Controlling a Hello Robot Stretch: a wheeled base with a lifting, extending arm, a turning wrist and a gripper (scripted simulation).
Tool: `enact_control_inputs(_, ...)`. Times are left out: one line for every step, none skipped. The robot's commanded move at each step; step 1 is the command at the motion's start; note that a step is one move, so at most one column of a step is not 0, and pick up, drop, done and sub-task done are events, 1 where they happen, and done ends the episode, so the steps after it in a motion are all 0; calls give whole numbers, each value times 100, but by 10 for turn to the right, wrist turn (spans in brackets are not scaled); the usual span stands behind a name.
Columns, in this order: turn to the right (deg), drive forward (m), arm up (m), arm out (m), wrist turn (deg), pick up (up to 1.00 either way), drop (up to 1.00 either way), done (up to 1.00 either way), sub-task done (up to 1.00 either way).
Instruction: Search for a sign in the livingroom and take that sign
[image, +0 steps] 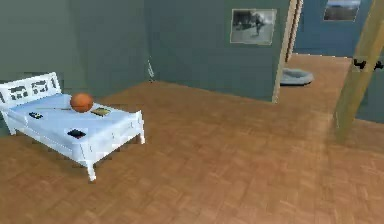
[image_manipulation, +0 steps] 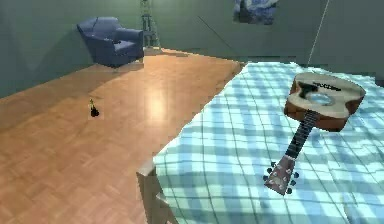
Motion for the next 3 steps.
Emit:
enact_control_inputs(300,0,0,0,0,0,0,0,0)
enact_control_inputs(0,100,0,0,0,0,0,0,0)
enact_control_inputs(0,100,0,0,0,0,0,0,0)
